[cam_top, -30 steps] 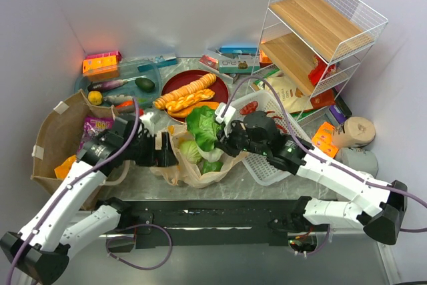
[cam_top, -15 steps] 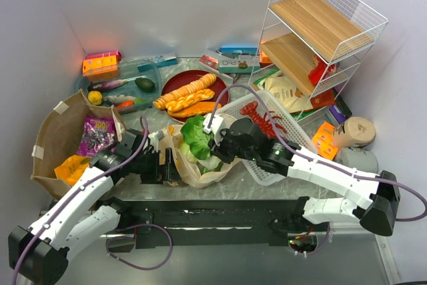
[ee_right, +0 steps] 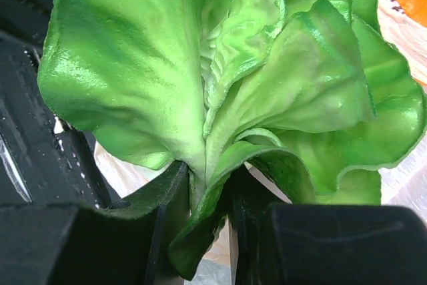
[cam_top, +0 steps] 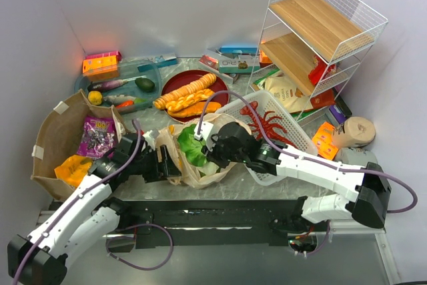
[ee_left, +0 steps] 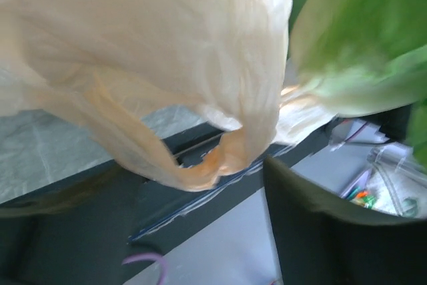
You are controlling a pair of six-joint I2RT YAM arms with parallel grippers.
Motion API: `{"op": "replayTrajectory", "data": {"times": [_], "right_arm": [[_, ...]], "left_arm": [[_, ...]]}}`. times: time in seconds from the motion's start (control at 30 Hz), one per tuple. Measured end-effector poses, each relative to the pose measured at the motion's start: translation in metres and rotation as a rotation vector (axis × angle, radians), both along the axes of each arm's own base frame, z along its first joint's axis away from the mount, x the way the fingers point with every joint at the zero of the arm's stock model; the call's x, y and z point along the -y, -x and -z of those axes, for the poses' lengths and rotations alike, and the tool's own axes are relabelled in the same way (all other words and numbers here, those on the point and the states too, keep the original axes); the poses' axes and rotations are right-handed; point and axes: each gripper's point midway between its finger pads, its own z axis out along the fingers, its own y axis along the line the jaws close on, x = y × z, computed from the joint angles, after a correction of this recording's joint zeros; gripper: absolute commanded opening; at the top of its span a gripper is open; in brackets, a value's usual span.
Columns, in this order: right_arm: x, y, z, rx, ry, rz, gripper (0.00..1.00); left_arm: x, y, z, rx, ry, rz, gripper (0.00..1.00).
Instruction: Place the mixed food into the grocery bags and tie them
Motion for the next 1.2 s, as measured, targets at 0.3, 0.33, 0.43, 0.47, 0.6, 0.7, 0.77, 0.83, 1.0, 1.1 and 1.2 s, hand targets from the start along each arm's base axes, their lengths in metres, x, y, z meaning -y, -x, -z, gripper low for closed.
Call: {"op": "replayTrajectory", "data": {"times": [0.3, 0.33, 0.43, 0.47, 0.6, 0.7, 0.77, 0.83, 1.0, 1.1, 1.2], "right_arm": [[-0.003, 0.005, 0.007, -0.022, 0.016, -0.013, 0.0], [-0.003, 0.005, 0.009, -0.027, 0.02, -0.014, 0.0], [-0.006, 0.006, 0.019, -0.049, 0.039, -0.016, 0.0], [-0.006, 0.006, 0.023, -0.058, 0.047, -0.015, 0.0], [-0.011, 0.006, 0.028, -0.08, 0.046, -0.004, 0.0], [-0.013, 0.005, 0.028, -0.089, 0.053, -0.003, 0.0], [-0.017, 0.006, 0.028, -0.093, 0.06, -0.016, 0.0], [-0.023, 0.012, 0.03, -0.101, 0.068, -0.047, 0.0], [-0.041, 0.024, 0.04, -0.157, 0.085, -0.119, 0.0], [-0.056, 0.02, 0.046, -0.192, 0.084, -0.114, 0.1], [-0.064, 0.014, 0.048, -0.208, 0.073, -0.093, 0.49]], "left_arm": [[0.008, -0.016, -0.029, 0.086, 0.097, -0.068, 0.01], [0.008, -0.017, -0.036, 0.099, 0.098, -0.071, 0.01], [0.008, -0.028, -0.082, 0.205, 0.12, -0.075, 0.01], [0.009, -0.031, -0.099, 0.25, 0.136, -0.077, 0.01], [0.006, -0.034, -0.134, 0.36, 0.163, -0.081, 0.01], [0.003, -0.03, -0.133, 0.357, 0.157, -0.084, 0.01], [0.002, -0.029, -0.135, 0.368, 0.16, -0.09, 0.01], [0.0, -0.028, -0.143, 0.394, 0.172, -0.095, 0.01], [0.003, -0.025, -0.176, 0.477, 0.245, -0.086, 0.01], [0.005, -0.024, -0.183, 0.492, 0.275, -0.083, 0.01], [0.004, -0.023, -0.185, 0.499, 0.279, -0.09, 0.01]]}}
